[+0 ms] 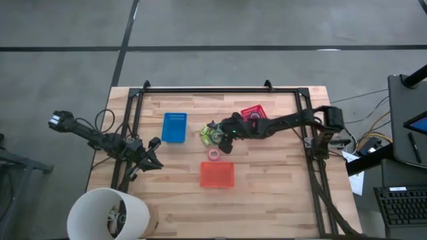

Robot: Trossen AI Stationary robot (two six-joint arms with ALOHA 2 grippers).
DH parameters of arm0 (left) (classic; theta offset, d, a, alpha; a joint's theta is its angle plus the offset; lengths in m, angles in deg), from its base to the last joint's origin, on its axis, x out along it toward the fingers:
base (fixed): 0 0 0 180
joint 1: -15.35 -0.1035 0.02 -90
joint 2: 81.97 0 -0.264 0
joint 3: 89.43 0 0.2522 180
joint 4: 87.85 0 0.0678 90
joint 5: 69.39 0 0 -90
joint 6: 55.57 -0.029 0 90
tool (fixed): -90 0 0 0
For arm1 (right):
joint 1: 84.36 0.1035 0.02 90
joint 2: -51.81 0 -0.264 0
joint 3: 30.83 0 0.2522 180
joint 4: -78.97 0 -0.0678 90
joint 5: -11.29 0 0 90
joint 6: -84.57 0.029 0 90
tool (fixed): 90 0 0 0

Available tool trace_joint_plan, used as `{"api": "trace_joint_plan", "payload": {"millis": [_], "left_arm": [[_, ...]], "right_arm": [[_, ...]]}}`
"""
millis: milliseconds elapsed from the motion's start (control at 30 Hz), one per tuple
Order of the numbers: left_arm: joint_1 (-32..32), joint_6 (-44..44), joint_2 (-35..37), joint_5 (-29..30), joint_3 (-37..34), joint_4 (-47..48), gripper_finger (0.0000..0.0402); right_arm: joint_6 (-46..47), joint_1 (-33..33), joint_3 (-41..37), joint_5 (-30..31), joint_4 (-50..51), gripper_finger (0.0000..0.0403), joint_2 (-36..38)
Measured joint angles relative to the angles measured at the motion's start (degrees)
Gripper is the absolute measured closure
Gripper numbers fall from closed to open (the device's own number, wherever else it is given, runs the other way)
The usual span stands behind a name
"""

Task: Pick and place Stapler, Stapler remover, tape
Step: Put the green tape into the red basket

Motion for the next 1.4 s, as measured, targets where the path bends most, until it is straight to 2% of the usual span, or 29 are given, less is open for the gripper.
{"api": "trace_joint_plan", "payload": {"millis": [267,567,733,1000,1200,1400], "left_arm": [[0.0,0.01,-0.01,-0.01,0.0,0.01,0.0362],[-0.01,-0.01,-0.07,-0.01,0.0,-0.01,0.0362],[0.0,0.0,-0.13,0.0,-0.01,0.0,0.0362],[0.0,0.01,-0.13,-0.02,0.01,-0.01,0.0362],[-0.01,0.0,-0.13,-0.01,0.01,0.0,0.0362],[-0.01,0.01,-0.13,0.0,0.0,0.0,0.0362]], "right_arm": [[-1.01,-0.29,8.57,2.99,10.89,0.0251,-6.09],[-1.01,-0.24,10.26,2.99,12.61,0.0275,-8.73],[-1.12,-0.24,10.31,2.97,12.62,0.0306,-8.73],[-1.54,-0.29,10.68,1.27,14.06,0.0381,-8.62],[-2.08,0.01,12.03,1.51,17.91,0.0378,-7.76],[-0.62,1.93,12.76,7.12,23.8,0.0378,-1.63]]}}
